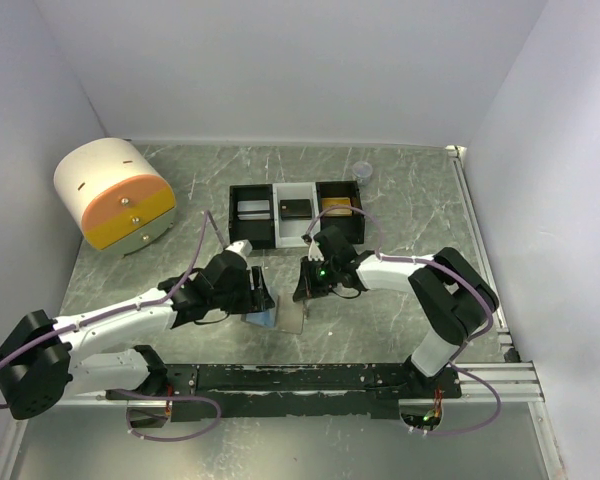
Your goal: Take the credit cards out of the card holder
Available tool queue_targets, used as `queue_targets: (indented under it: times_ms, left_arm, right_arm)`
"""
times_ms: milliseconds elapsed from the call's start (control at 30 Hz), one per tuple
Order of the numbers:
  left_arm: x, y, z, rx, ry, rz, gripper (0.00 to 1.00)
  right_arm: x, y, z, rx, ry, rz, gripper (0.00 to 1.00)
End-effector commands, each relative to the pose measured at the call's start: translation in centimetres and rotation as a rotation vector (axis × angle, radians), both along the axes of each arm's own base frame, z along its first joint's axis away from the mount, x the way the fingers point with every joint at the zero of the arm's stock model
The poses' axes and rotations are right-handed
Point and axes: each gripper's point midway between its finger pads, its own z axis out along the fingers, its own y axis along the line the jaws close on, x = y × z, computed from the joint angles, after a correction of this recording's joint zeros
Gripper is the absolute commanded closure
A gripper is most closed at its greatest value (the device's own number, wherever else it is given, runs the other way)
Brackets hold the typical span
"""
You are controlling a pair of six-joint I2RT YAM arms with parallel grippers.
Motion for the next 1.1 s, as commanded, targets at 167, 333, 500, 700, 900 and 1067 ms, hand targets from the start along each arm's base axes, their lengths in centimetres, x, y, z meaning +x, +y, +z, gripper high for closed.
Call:
queue_targets:
  times_ms: [167,333,500,700,900,1067]
  left_arm:
    - [-0.4,-2.7,1.8,-0.106,-0.044,-0.135,0.40]
    - [-1.3,-5.1,2.4,-0.188,-0.024,-0.259,0.47]
    - [-1.5,-6.0,0.7,-0.190,0.016,-0.280,0.49]
    - [-1.7,-6.3,-1.2,-0.178,0.066,-0.279,0.52]
    - [-1.9,-5.4,-2.9,-0.115,0.090,-0.256,0.56]
    - [-2.2,-5.1,-3.6,-0.103,0.107,-0.251,0.59]
  right_arm:
    - [-0.1,-0.8,-1.0,-0.049,0.006,-0.007,0.98]
    - [0.0,-0.5,-0.7,-0.034,0.005,-0.009,0.97]
    - [0.3,-0.1,0.4,-0.010,-0.012,-0.015,0.94]
    - [1.4,0.3,3.0,0.016,-0.062,-0.042,0.78]
    - [3.0,-0.1,5.8,-0.015,-0.130,-0.086,0.62]
    - [3.0,1.1,8.0,0.047,-0.132,-0.065,0.66]
